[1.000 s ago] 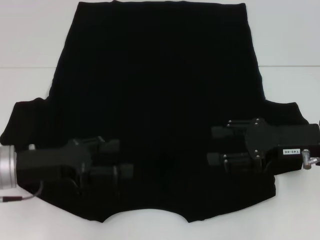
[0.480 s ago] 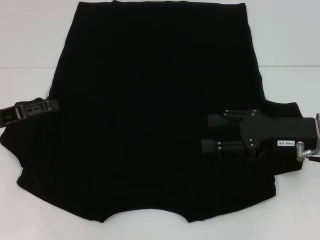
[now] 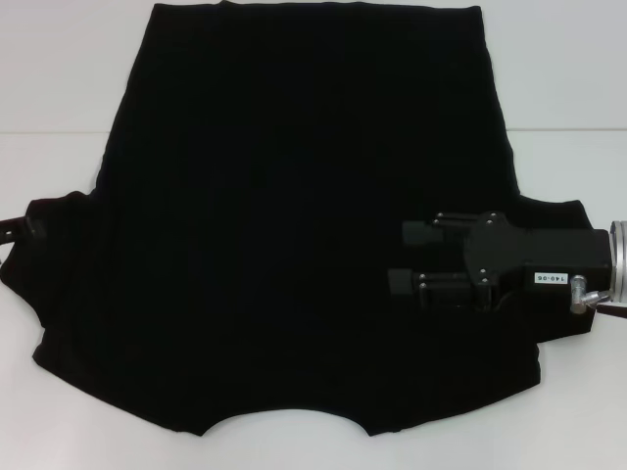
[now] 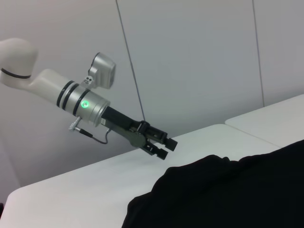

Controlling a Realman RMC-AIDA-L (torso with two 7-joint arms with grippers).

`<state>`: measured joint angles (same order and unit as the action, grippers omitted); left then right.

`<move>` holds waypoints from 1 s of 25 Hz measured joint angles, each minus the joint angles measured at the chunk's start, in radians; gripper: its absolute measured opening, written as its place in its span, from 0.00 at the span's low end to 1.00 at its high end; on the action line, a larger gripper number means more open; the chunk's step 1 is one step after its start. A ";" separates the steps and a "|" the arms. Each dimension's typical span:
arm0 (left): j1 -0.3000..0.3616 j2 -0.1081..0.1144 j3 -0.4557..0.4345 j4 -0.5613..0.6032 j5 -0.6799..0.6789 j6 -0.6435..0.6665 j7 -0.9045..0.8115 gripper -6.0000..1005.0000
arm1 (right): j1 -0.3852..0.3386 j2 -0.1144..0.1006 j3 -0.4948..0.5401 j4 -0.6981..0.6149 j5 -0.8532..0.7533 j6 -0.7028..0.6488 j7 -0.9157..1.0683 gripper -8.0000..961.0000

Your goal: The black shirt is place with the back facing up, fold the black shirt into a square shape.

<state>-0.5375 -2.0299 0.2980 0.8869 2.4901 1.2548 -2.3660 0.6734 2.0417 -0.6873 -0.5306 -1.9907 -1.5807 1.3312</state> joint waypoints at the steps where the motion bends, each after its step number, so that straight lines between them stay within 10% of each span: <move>1: -0.001 0.000 0.000 -0.001 0.011 -0.012 -0.007 0.89 | 0.000 0.000 0.000 0.000 0.000 0.001 0.002 0.82; 25: -0.027 0.002 0.021 -0.113 0.074 -0.211 -0.024 0.87 | 0.000 0.000 0.002 -0.003 0.000 0.003 0.003 0.82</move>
<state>-0.5645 -2.0279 0.3191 0.7738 2.5644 1.0440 -2.3897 0.6735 2.0417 -0.6856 -0.5334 -1.9907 -1.5774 1.3347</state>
